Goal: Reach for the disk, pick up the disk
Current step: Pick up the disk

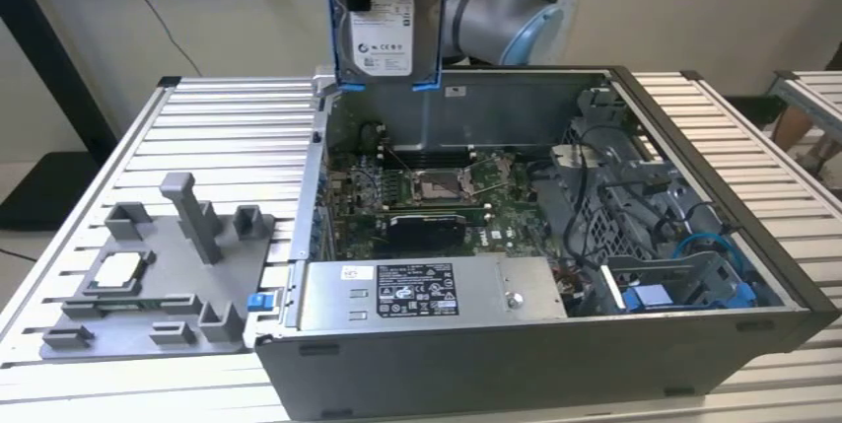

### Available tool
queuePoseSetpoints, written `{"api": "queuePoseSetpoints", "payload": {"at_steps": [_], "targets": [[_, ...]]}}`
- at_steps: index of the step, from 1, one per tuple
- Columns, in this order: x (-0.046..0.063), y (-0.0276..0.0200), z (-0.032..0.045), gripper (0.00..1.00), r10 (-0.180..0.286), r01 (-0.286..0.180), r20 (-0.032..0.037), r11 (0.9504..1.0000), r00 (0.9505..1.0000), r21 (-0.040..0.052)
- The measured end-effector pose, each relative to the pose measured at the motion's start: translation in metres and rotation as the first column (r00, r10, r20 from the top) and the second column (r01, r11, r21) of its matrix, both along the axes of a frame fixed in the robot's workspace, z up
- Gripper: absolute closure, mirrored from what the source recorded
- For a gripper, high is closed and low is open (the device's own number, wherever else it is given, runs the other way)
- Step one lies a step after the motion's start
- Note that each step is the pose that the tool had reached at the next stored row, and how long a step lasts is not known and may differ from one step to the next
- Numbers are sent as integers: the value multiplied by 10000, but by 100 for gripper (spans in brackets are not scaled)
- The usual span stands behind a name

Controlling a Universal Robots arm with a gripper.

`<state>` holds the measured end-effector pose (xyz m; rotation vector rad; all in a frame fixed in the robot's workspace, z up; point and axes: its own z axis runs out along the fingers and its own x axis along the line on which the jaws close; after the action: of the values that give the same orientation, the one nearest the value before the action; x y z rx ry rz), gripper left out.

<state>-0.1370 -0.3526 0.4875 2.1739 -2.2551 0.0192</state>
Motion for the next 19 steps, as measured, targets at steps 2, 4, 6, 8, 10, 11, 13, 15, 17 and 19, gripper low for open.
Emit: {"api": "queuePoseSetpoints", "payload": {"at_steps": [2, 4, 6, 8, 10, 11, 13, 15, 17, 19], "targets": [[90, 0, -1, 100, -1, 1, 0, 10000, 10000, 0], [184, 0, -2, 100, 0, 0, 0, 10000, 10000, 0], [274, 0, -4, 100, 0, 0, 0, 10000, 10000, 0], [364, 0, -5, 100, -1, 1, 0, 10000, 10000, 0], [455, 0, -6, 100, 0, 0, -1, 10000, 10000, 0], [503, 0, -7, 100, -1, 1, -1, 10000, 10000, 0], [590, 0, -9, 100, 0, 0, -2, 10000, 10000, 1], [683, -1, -10, 100, 0, 0, -4, 10000, 10000, 0], [774, -1, -12, 100, -1, 1, -5, 10000, 10000, 0], [864, -1, -13, 100, -1, 1, -6, 10000, 10000, 0]]}}
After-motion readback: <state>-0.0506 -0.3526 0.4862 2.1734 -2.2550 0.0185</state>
